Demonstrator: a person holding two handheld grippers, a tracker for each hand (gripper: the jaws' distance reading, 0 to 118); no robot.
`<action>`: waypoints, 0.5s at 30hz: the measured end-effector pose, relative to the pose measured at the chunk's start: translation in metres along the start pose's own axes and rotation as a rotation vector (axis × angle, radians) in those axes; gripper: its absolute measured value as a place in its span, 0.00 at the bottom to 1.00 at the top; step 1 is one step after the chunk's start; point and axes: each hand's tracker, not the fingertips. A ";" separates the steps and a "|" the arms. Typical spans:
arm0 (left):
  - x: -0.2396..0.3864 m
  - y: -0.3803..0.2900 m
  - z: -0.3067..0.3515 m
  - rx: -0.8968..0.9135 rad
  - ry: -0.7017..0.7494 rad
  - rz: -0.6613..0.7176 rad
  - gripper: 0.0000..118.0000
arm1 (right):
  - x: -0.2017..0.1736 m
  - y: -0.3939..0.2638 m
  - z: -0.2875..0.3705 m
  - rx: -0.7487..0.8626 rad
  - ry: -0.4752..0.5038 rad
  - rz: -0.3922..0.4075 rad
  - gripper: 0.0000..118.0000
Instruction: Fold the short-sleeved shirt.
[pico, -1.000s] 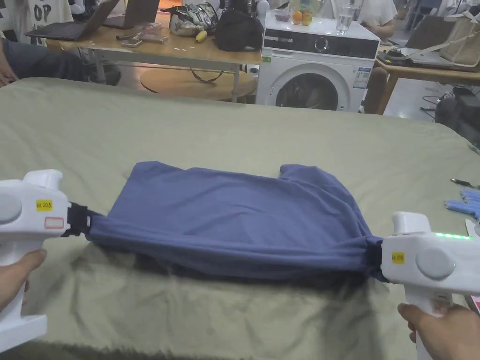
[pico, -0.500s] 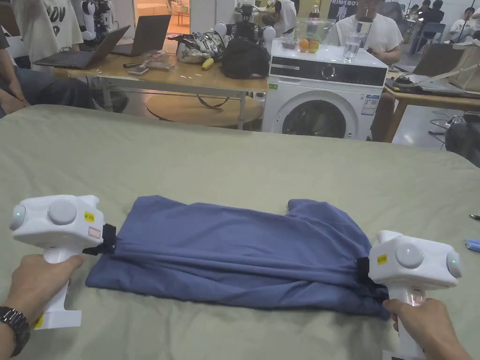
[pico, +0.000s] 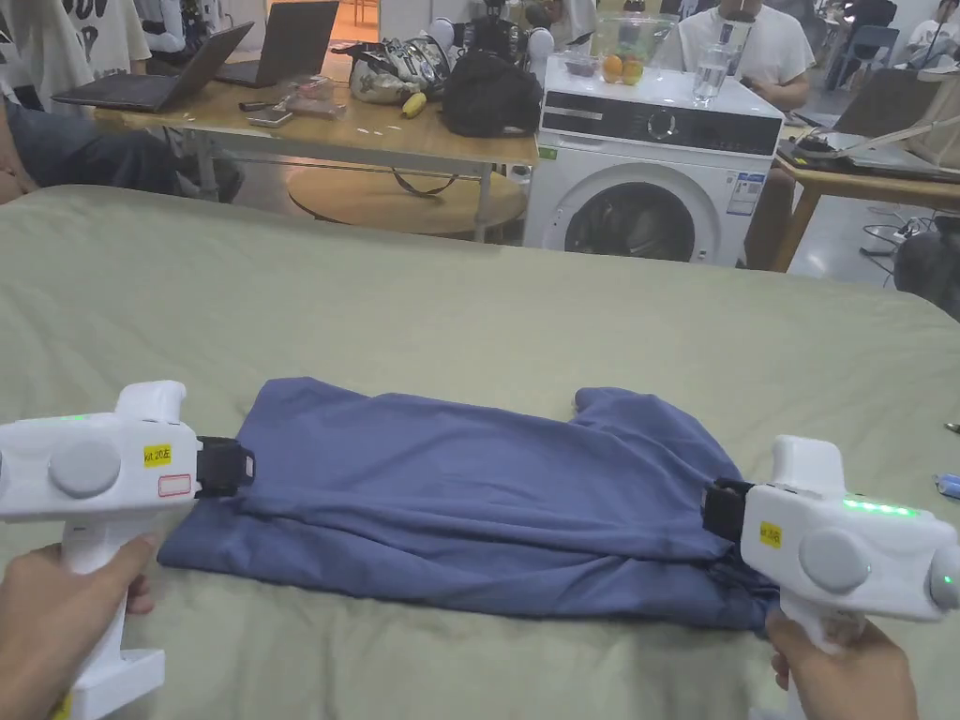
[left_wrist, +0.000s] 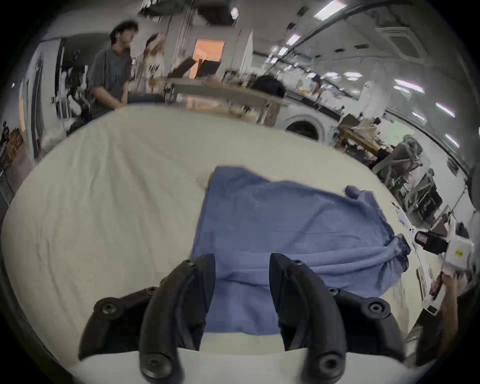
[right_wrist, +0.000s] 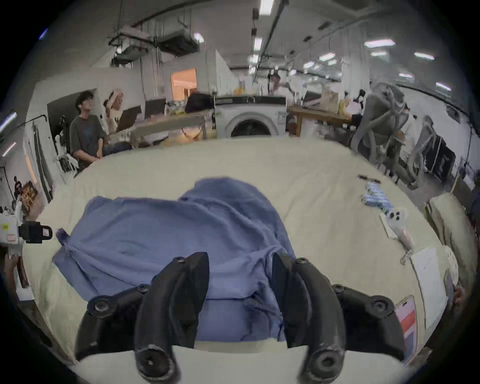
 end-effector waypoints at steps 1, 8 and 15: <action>0.003 -0.008 0.008 0.053 -0.002 -0.021 0.34 | -0.004 -0.004 0.009 0.036 -0.004 0.001 0.39; 0.039 -0.054 0.074 0.242 0.086 -0.146 0.00 | -0.028 -0.027 0.062 0.197 -0.002 -0.021 0.00; -0.009 -0.030 0.034 -0.032 0.108 -0.059 0.00 | -0.034 -0.034 0.067 0.161 0.020 -0.003 0.00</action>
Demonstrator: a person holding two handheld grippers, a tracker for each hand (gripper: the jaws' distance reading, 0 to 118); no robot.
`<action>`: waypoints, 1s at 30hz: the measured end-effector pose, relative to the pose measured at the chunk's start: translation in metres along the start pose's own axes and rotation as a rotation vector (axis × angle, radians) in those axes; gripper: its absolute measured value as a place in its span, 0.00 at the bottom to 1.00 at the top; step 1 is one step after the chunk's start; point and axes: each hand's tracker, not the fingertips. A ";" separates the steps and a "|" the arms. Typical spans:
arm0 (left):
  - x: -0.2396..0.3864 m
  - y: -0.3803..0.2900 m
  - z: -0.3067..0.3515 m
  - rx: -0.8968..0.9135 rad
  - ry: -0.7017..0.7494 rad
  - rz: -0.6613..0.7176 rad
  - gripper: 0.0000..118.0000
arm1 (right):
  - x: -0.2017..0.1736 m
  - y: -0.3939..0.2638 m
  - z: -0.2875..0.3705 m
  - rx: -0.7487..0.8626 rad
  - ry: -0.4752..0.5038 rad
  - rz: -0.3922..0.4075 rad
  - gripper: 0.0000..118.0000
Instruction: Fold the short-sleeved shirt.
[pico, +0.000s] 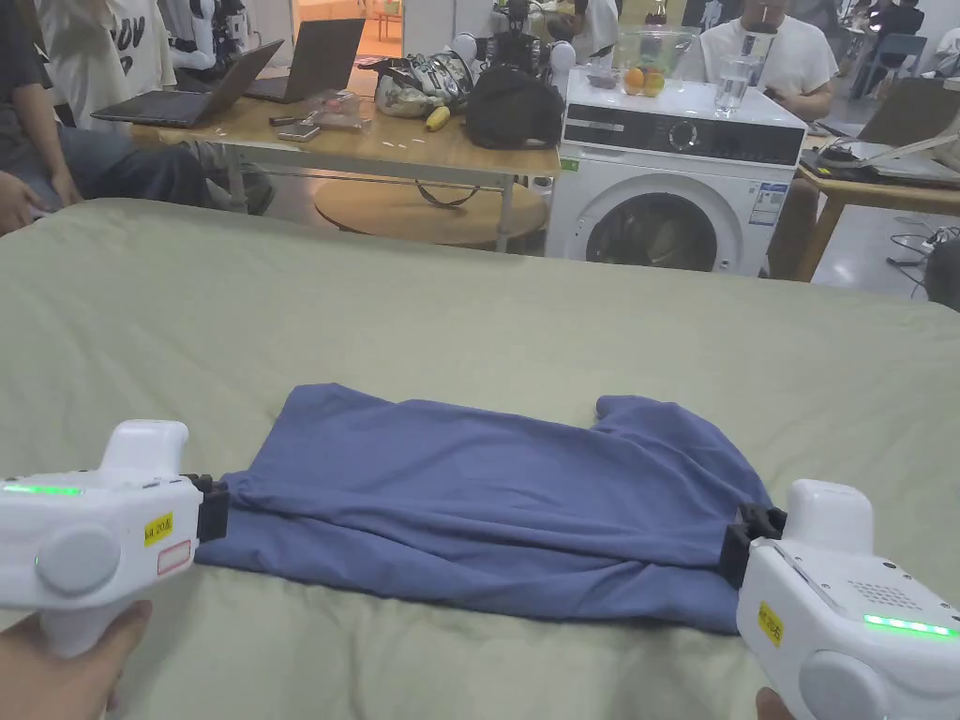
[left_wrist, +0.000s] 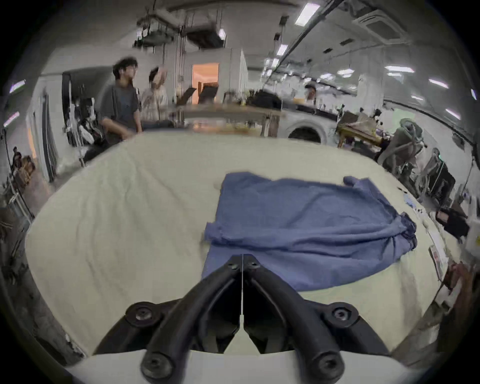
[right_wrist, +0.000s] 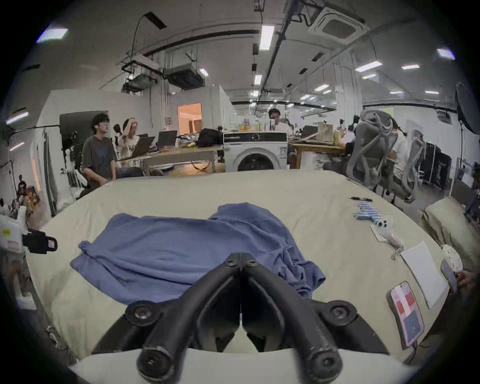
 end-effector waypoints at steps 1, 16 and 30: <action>-0.008 0.004 -0.009 -0.047 -0.015 0.025 0.00 | 0.001 -0.001 -0.002 -0.011 -0.001 0.004 0.00; 0.009 0.006 -0.095 -0.385 0.093 -0.057 0.31 | 0.039 -0.014 -0.018 -0.181 -0.060 0.010 0.00; -0.006 -0.012 -0.055 -0.252 0.013 -0.008 0.00 | 0.060 -0.037 -0.116 -0.631 -0.030 0.040 0.41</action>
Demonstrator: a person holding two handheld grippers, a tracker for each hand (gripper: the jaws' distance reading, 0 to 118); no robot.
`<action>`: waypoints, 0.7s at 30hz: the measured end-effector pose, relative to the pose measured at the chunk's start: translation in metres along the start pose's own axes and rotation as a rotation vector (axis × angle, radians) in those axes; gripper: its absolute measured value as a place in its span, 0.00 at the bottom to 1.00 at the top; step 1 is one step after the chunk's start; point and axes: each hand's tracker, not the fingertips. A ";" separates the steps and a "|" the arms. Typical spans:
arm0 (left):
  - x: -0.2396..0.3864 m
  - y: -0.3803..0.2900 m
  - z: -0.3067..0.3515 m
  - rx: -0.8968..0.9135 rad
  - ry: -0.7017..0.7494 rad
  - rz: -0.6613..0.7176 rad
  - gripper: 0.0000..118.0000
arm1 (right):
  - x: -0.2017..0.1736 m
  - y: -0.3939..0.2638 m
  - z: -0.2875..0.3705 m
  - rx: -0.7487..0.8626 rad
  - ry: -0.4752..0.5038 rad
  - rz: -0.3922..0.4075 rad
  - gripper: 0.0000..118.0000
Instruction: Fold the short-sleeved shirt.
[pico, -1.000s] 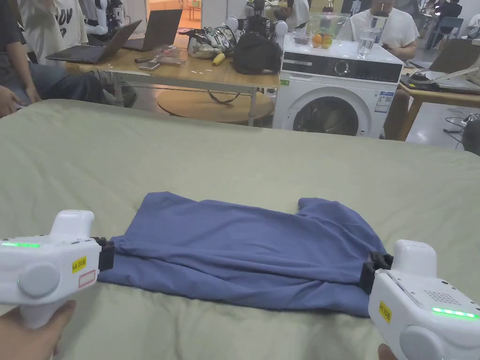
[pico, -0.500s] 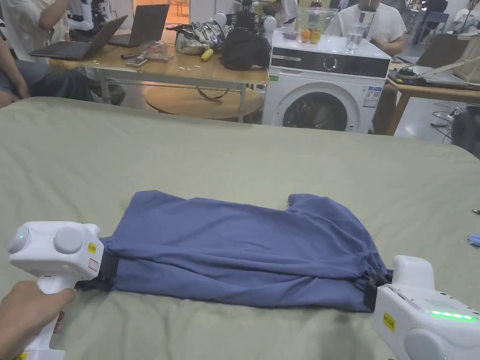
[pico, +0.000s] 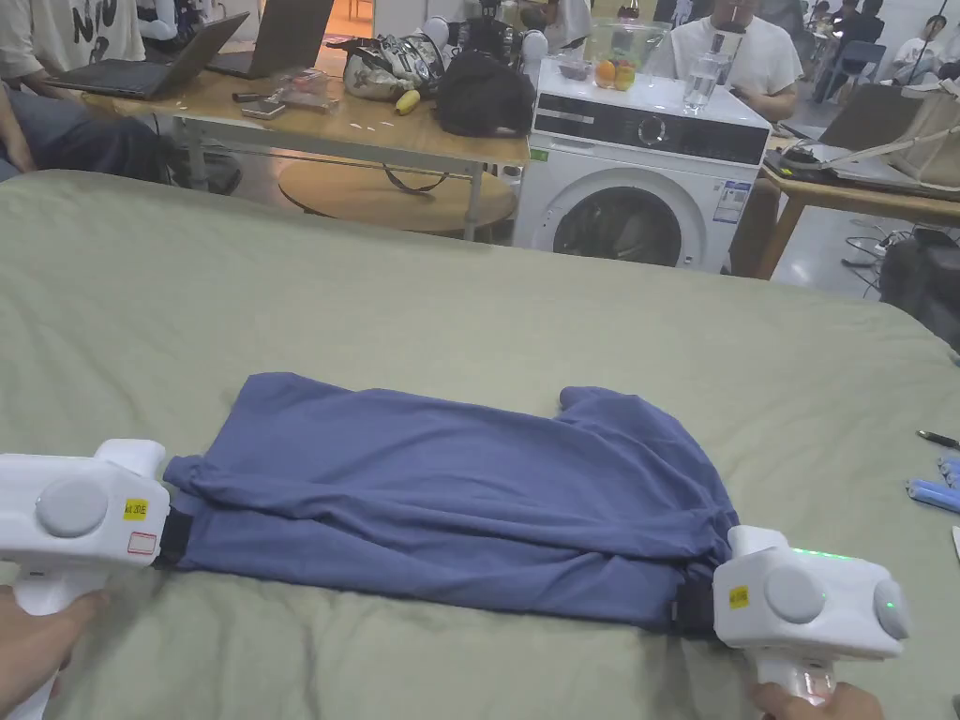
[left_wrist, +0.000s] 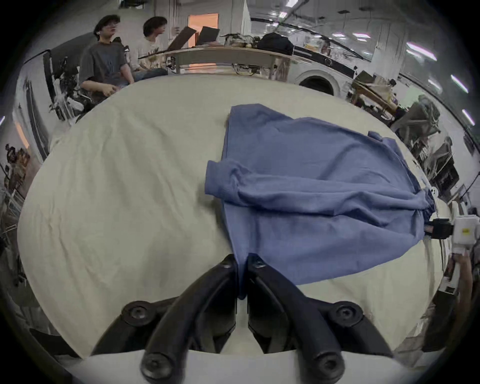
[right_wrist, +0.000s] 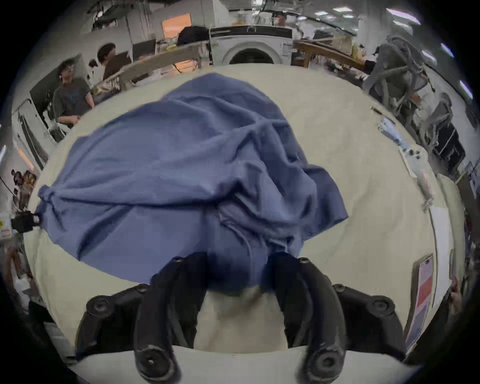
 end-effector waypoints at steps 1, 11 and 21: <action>-0.001 -0.001 -0.001 -0.004 -0.004 0.005 0.00 | -0.002 -0.002 0.006 0.067 -0.012 0.011 0.23; -0.007 0.002 0.037 0.088 -0.044 0.028 0.00 | 0.004 -0.007 0.056 0.139 0.066 -0.001 0.01; -0.021 -0.044 0.089 0.112 -0.082 0.063 0.00 | 0.015 -0.066 0.125 0.152 0.004 0.053 0.01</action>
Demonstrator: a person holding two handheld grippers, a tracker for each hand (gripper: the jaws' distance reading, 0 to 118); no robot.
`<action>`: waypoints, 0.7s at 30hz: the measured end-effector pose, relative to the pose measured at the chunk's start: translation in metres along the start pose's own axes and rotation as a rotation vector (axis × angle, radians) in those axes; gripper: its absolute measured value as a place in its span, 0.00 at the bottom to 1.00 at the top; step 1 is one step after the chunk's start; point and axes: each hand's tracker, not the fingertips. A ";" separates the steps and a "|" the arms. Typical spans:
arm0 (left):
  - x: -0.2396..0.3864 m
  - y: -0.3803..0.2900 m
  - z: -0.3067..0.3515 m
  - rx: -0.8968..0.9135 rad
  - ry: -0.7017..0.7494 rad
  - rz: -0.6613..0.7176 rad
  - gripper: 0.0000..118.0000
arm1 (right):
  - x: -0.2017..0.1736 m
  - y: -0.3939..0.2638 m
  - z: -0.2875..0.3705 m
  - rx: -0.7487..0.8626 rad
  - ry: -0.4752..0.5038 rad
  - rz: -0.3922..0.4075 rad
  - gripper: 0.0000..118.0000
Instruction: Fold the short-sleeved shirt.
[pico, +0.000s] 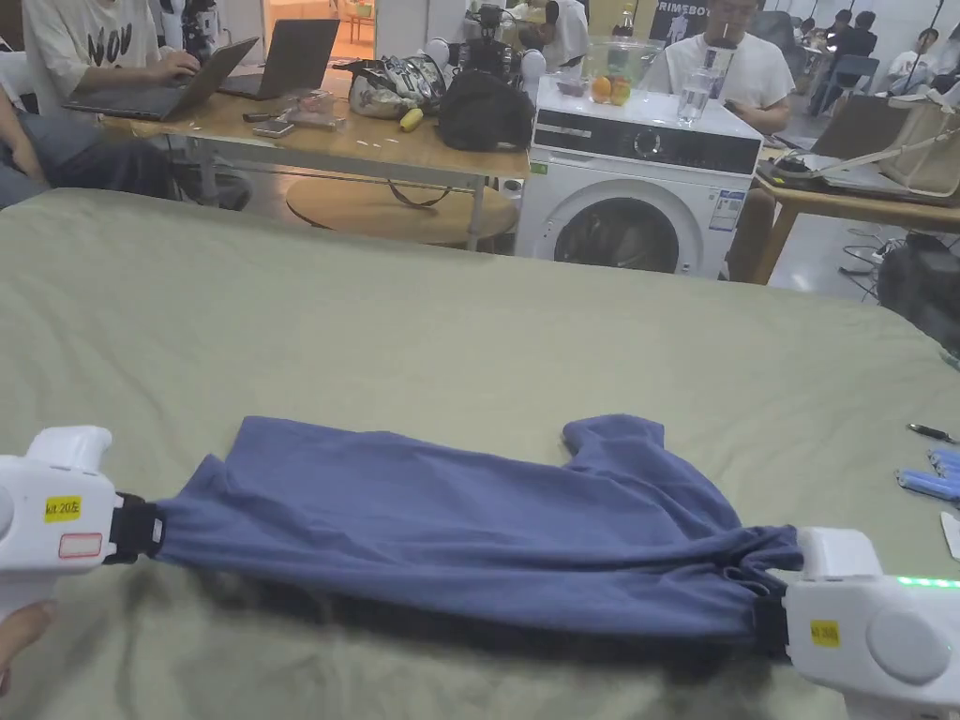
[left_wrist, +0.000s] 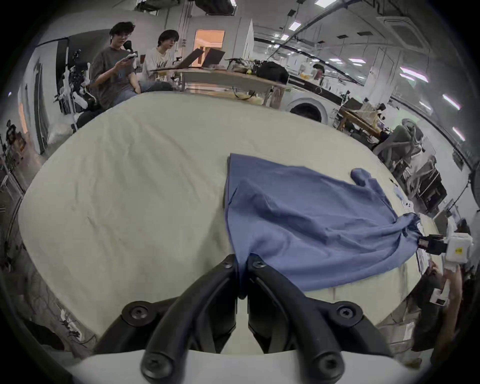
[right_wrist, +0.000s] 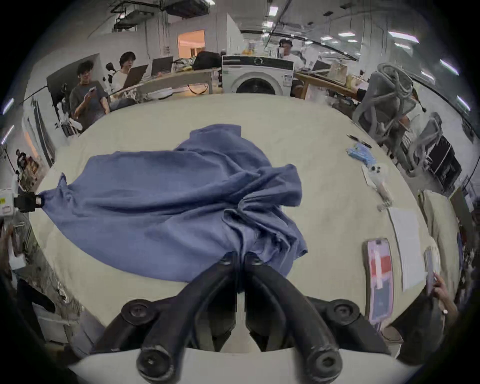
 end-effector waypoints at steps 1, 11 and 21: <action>-0.001 -0.007 -0.001 -0.024 0.000 0.001 0.00 | -0.001 -0.008 -0.001 -0.033 -0.002 0.012 0.01; -0.005 -0.063 -0.040 -0.111 0.052 0.009 0.00 | -0.016 -0.057 -0.036 -0.098 -0.042 0.056 0.07; 0.044 -0.029 0.007 0.129 0.031 -0.115 0.33 | -0.035 -0.011 0.023 0.262 -0.052 -0.008 0.42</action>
